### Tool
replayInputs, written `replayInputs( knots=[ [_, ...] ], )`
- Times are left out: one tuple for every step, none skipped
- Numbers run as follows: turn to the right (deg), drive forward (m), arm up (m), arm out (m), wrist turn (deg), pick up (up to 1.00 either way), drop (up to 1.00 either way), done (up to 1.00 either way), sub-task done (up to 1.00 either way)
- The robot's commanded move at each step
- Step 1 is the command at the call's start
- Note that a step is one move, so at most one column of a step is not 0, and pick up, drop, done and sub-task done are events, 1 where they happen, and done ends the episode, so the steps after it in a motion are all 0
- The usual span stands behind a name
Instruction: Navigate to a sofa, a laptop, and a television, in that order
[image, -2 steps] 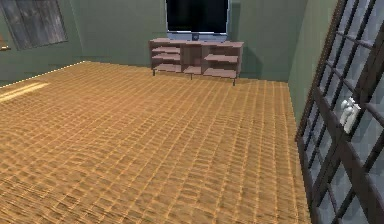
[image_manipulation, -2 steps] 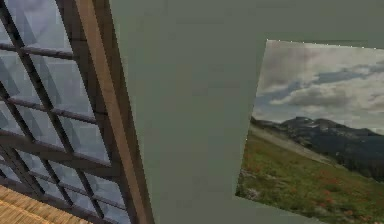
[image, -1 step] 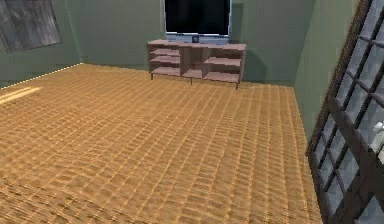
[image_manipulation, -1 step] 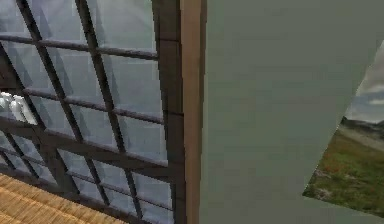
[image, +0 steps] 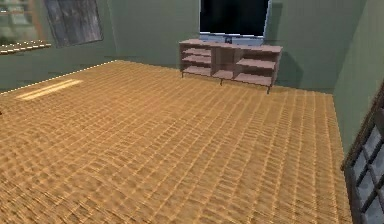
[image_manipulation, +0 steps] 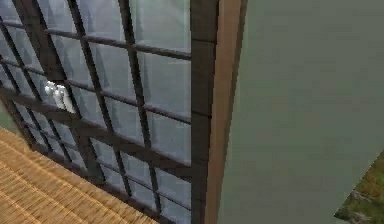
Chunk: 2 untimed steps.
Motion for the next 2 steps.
replayInputs(
  knots=[
    [0.0, 0.4, 0.0, 0.0, 0.0, 0.0, 0.0, 0.0, 0.0],
    [-45.0, 0.0, 0.0, 0.0, 0.0, 0.0, 0.0, 0.0, 0.0]
  ],
)
